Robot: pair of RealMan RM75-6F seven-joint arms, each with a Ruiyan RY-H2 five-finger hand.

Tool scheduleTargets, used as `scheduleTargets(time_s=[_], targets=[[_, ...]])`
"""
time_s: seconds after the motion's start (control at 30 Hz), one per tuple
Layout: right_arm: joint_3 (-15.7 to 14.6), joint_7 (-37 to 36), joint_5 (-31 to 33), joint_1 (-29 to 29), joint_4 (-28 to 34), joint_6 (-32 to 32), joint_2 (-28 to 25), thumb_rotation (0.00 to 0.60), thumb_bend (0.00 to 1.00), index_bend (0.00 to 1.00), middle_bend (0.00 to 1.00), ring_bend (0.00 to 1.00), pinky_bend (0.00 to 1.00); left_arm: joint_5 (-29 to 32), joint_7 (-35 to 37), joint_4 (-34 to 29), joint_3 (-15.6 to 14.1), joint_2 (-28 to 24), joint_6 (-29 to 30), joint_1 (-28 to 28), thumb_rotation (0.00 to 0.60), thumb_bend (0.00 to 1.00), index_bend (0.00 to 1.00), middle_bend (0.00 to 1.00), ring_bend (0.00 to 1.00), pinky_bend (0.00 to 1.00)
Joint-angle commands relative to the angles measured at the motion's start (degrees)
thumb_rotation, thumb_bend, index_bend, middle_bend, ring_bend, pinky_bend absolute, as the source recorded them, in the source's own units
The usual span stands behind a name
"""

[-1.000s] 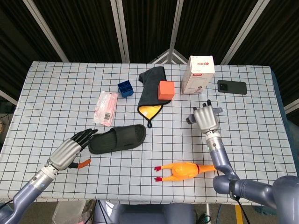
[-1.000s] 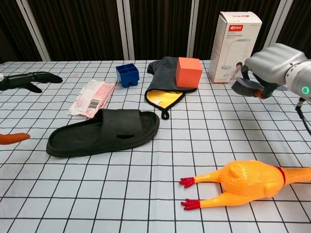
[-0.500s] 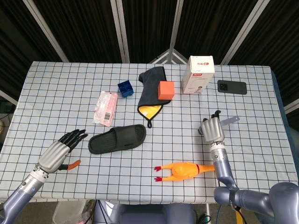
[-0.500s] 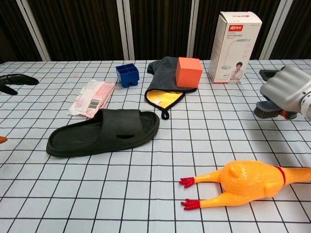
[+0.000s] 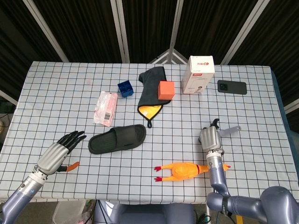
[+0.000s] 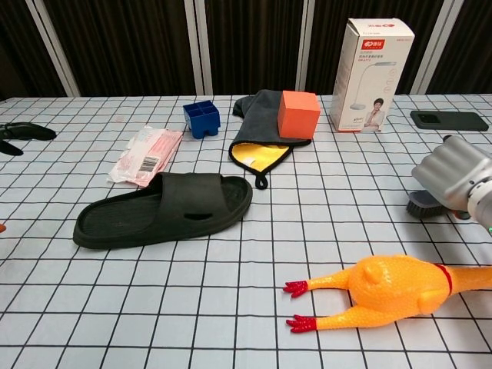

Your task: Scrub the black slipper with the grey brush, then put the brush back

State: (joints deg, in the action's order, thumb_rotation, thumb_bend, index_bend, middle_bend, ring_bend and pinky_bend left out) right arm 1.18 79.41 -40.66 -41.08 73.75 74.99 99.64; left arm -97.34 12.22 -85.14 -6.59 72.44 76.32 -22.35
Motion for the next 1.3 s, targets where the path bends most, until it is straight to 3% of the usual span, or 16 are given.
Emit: scheduleTargets(time_s=[0.03, 0.13, 0.27, 0.43, 0.67, 0.8, 1.1, 1.17, 1.3], targets=[[0.95, 2.18, 1.54, -0.21, 1.21, 0.08, 0.00, 0.600, 0.81, 0.22, 0.42, 0.25, 0.06, -0.20, 0.26, -0.27, 0.03, -0.35, 0.04, 0.03, 0.600, 0.40, 0.00, 0.00, 0.00, 0.13], [1.27, 3.38, 2.26, -0.39, 2.54, 0.08, -0.37, 0.600, 0.80, 0.11, 0.33, 0.17, 0.00, -0.22, 0.35, -0.35, 0.12, -0.55, 0.12, 0.11, 0.600, 0.40, 0.00, 0.00, 0.00, 0.13], [2.01, 5.71, 4.61, -0.84, 4.63, -0.39, -0.85, 0.600, 0.70, 0.01, 0.21, 0.11, 0.00, 0.07, 0.56, -0.43, 0.19, -0.54, -0.33, 0.12, 0.600, 0.37, 0.00, 0.00, 0.00, 0.13], [2.77, 8.30, 7.56, -1.44, 8.28, -0.28, -1.97, 0.600, 0.59, 0.00, 0.14, 0.05, 0.00, 0.31, 0.18, -0.67, 0.08, -0.48, -1.20, 0.17, 0.600, 0.35, 0.00, 0.00, 0.00, 0.13], [3.38, 7.64, 5.42, -1.61, 16.64, 3.56, -5.74, 0.600, 0.49, 0.00, 0.05, 0.00, 0.00, 0.23, -0.60, -1.19, 0.56, -0.53, 0.80, 1.31, 0.600, 0.22, 0.00, 0.00, 0.00, 0.13], [3.31, 6.07, 0.92, -1.41, 24.60, 7.03, -9.64, 0.600, 0.46, 0.00, 0.00, 0.00, 0.00, -0.04, -0.66, -1.64, 0.74, -0.78, 3.00, 2.52, 0.600, 0.20, 0.00, 0.00, 0.00, 0.13], [1.54, -1.30, -11.67, 1.92, 42.63, 14.10, -19.92, 0.600, 0.41, 0.00, 0.00, 0.00, 0.00, -0.81, -2.83, -3.24, 1.04, -1.94, 9.24, 6.17, 0.600, 0.13, 0.00, 0.00, 0.00, 0.12], [-0.09, -6.18, -15.73, 4.27, 46.28, 15.45, -22.69, 0.600, 0.41, 0.00, 0.00, 0.00, 0.00, -0.38, -5.20, -4.30, 1.05, -2.77, 10.77, 7.55, 0.600, 0.11, 0.00, 0.00, 0.00, 0.11], [-7.51, -26.89, -29.74, 11.76, 49.86, 16.09, -30.45, 0.600, 0.40, 0.00, 0.00, 0.00, 0.00, 3.57, -13.43, -8.75, 1.28, -5.92, 14.38, 12.04, 0.600, 0.09, 0.00, 0.00, 0.00, 0.06]])
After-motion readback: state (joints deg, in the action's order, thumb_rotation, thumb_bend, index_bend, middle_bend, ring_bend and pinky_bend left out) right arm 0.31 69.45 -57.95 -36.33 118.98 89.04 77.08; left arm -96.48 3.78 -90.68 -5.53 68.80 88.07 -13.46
